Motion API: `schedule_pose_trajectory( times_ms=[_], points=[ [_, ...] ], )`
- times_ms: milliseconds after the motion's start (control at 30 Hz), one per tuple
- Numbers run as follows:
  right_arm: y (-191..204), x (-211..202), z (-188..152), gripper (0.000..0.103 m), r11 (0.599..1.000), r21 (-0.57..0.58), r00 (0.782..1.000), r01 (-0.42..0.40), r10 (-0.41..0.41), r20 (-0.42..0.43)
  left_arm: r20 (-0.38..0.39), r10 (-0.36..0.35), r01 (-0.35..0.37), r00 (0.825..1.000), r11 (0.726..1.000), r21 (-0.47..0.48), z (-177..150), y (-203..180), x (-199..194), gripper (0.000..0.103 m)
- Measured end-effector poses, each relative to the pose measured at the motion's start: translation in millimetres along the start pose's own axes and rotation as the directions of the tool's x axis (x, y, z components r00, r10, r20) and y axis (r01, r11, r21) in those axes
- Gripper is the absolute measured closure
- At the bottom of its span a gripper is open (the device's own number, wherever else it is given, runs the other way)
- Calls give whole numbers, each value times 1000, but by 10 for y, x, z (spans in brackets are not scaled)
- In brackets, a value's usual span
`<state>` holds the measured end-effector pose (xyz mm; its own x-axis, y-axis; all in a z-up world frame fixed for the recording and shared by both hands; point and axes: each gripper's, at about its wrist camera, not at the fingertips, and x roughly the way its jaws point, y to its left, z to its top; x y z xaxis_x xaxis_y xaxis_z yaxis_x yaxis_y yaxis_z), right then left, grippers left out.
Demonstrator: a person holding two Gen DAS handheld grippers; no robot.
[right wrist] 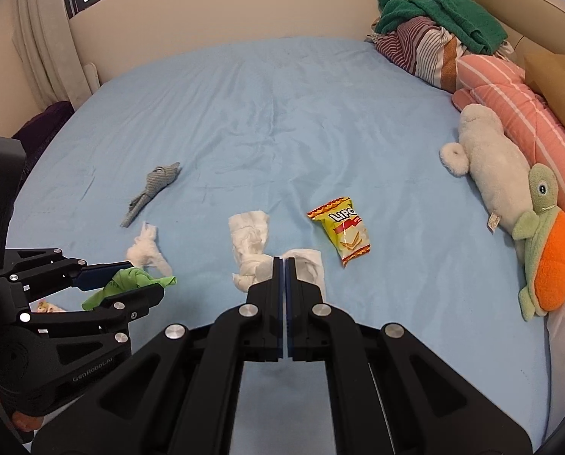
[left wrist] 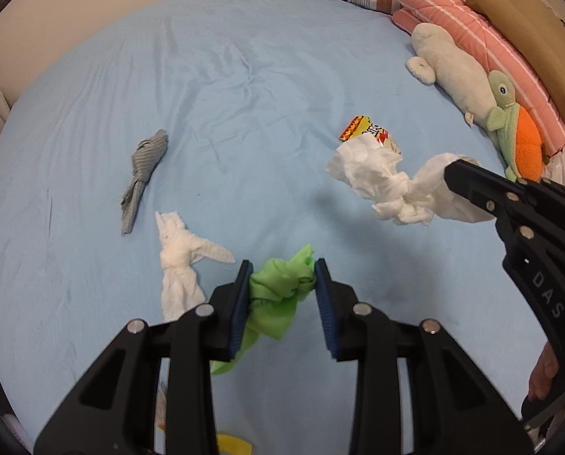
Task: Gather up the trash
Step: 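Carry the white tissue and green cloth over to the grey bin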
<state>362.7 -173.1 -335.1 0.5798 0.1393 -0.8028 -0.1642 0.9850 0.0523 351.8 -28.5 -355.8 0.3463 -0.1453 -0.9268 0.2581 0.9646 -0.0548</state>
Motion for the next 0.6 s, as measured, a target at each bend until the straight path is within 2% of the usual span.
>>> schedule_pose_trajectory(
  times_ms=[367, 600],
  points=[
    [621, -1297, 16, 102, 994, -79, 997, -72, 74, 23, 16, 59, -57, 998, 993, -103, -536, 369, -1344, 70],
    [1222, -2053, -91, 102, 970, -195, 987, -146, 157, 43, 30, 121, -111, 992, 966, -233, -1120, 700, -2166, 70]
  ],
)
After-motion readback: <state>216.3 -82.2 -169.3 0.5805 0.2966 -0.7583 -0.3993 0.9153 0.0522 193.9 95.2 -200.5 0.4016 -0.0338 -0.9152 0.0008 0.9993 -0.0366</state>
